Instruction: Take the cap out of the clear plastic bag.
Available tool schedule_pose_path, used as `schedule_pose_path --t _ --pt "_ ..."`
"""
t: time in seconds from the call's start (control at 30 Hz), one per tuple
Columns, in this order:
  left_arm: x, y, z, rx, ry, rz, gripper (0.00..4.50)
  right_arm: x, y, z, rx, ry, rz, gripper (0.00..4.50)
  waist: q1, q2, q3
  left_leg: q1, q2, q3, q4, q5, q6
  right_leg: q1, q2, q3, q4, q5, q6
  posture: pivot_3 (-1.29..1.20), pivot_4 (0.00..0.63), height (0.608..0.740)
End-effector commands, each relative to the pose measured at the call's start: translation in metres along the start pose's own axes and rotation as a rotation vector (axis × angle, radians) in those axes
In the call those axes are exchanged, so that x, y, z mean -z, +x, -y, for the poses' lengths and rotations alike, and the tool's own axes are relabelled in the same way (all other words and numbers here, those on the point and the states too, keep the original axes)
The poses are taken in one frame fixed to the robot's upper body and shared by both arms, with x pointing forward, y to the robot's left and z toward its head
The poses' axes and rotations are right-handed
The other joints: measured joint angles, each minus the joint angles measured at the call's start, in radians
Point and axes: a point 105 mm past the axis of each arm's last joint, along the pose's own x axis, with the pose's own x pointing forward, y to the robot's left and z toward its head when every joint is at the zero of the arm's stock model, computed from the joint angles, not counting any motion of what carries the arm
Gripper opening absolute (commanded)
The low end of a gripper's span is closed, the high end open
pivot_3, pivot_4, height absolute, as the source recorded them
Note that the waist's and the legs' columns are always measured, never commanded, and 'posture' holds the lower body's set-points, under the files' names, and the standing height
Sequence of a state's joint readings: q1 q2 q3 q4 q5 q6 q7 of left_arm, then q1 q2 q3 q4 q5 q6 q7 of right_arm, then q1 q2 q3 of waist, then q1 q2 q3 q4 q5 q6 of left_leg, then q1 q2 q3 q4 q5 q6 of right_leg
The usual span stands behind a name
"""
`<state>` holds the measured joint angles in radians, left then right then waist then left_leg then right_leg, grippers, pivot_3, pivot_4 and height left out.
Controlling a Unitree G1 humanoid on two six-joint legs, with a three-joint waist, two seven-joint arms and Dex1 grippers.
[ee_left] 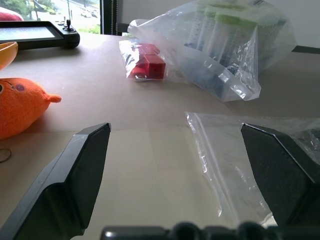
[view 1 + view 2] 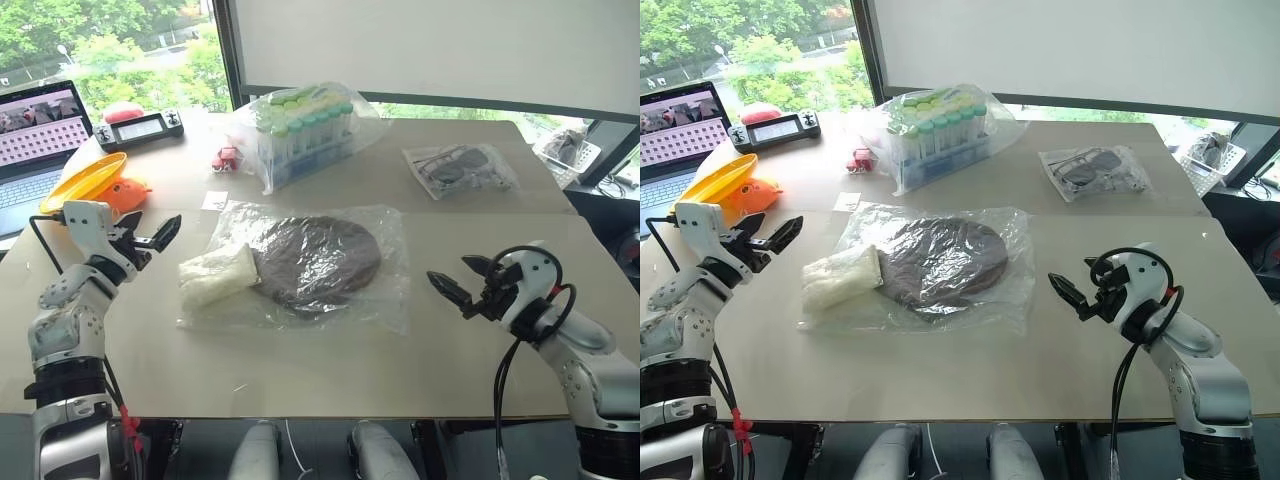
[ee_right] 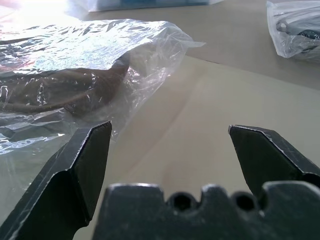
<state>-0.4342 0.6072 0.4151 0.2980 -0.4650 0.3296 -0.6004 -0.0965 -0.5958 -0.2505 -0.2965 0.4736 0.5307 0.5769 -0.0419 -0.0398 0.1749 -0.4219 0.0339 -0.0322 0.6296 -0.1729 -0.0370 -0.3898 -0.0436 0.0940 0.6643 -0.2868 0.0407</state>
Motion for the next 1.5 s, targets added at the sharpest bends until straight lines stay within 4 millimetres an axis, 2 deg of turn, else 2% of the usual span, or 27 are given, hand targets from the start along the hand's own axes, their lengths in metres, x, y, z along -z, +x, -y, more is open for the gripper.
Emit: schedule_pose_path --t 0.03,0.1,0.17,0.23,0.4,0.53,0.67,0.8,0.93,1.17,1.27,1.5 --pt "-0.017 0.004 0.005 0.038 0.047 0.053 4.48 -0.019 -0.005 0.009 0.046 -0.045 0.072 4.50 0.000 0.000 0.000 0.000 0.000 0.000 0.000 0.000 0.000 0.000 0.000 0.000 0.000 0.000 0.000 0.00 0.150 0.740" --pt "-0.015 0.012 0.021 0.145 0.050 0.045 4.48 -0.034 -0.001 0.007 0.033 -0.040 0.121 4.50 0.000 0.000 0.000 0.000 0.000 0.000 0.000 0.000 0.000 0.000 0.000 0.000 0.000 0.000 0.000 0.00 0.150 0.740" --pt "-0.019 0.014 0.054 0.352 0.108 0.023 4.48 -0.055 0.004 -0.010 -0.087 -0.061 0.153 4.50 0.000 0.000 0.000 0.000 0.000 0.000 0.000 0.000 0.000 0.000 0.000 0.000 0.000 0.000 0.000 0.00 0.150 0.740" --pt "-0.023 0.009 0.073 0.485 0.138 -0.004 4.48 -0.067 0.004 -0.027 -0.215 -0.083 0.148 4.50 0.000 0.000 0.000 0.000 0.000 0.000 0.001 0.000 0.000 0.000 0.000 0.000 0.000 0.000 0.000 0.00 0.150 0.740" --pt "-0.031 -0.009 0.094 0.666 0.202 -0.104 4.48 -0.084 -0.009 -0.074 -0.558 -0.089 0.110 4.50 -0.006 0.000 0.000 -0.001 0.001 0.000 -0.002 0.000 0.000 -0.001 0.001 0.000 -0.001 0.000 -0.001 0.00 0.150 0.740" --pt "-0.027 -0.028 0.096 0.756 0.240 -0.235 4.48 -0.090 -0.005 -0.104 -0.738 -0.100 0.091 4.50 -0.011 0.000 0.000 0.000 0.001 0.000 -0.001 0.000 0.000 -0.001 0.001 0.000 0.000 -0.001 -0.001 0.00 0.150 0.740" --pt "-0.022 -0.035 0.080 0.721 0.327 -0.314 4.48 -0.080 0.018 -0.121 -0.749 -0.224 0.042 4.50 -0.011 0.000 0.001 0.001 0.002 0.001 -0.001 0.000 0.000 -0.001 0.001 0.000 0.000 -0.002 0.002 0.00 0.150 0.740" --pt "-0.004 -0.041 0.058 0.657 0.493 -0.425 4.48 -0.075 0.023 -0.141 -0.807 -0.227 0.043 4.50 0.001 0.000 0.001 -0.004 0.001 0.001 -0.001 0.000 0.000 -0.006 0.000 0.000 0.000 -0.002 -0.001 0.00 0.150 0.740" --pt "0.012 -0.044 0.059 0.687 0.533 -0.472 4.48 -0.071 0.024 -0.141 -0.796 -0.221 0.036 4.50 0.004 0.000 0.001 -0.010 0.001 0.001 0.000 0.000 0.000 -0.013 0.000 0.000 0.002 -0.001 -0.002 0.00 0.150 0.740" --pt "0.046 -0.044 0.060 0.713 0.568 -0.526 4.48 -0.062 0.030 -0.133 -0.722 -0.244 0.018 4.50 0.002 0.000 0.001 -0.010 0.001 0.001 0.001 0.000 0.000 -0.013 0.001 0.000 0.004 -0.001 -0.002 0.00 0.150 0.740" --pt "0.049 -0.040 0.060 0.707 0.567 -0.507 3.78 -0.055 0.034 -0.131 -0.682 -0.254 0.038 4.50 0.001 0.000 0.001 -0.010 0.001 0.001 0.001 0.000 0.000 -0.013 0.001 0.000 0.004 -0.001 -0.002 0.00 0.150 0.740" --pt "0.050 -0.034 0.057 0.706 0.584 -0.496 1.18 -0.037 0.040 -0.126 -0.612 -0.250 0.157 4.50 0.000 0.000 0.001 -0.010 0.001 0.001 0.003 0.000 0.000 -0.013 0.001 0.000 0.006 -0.001 -0.002 0.00 0.150 0.740"
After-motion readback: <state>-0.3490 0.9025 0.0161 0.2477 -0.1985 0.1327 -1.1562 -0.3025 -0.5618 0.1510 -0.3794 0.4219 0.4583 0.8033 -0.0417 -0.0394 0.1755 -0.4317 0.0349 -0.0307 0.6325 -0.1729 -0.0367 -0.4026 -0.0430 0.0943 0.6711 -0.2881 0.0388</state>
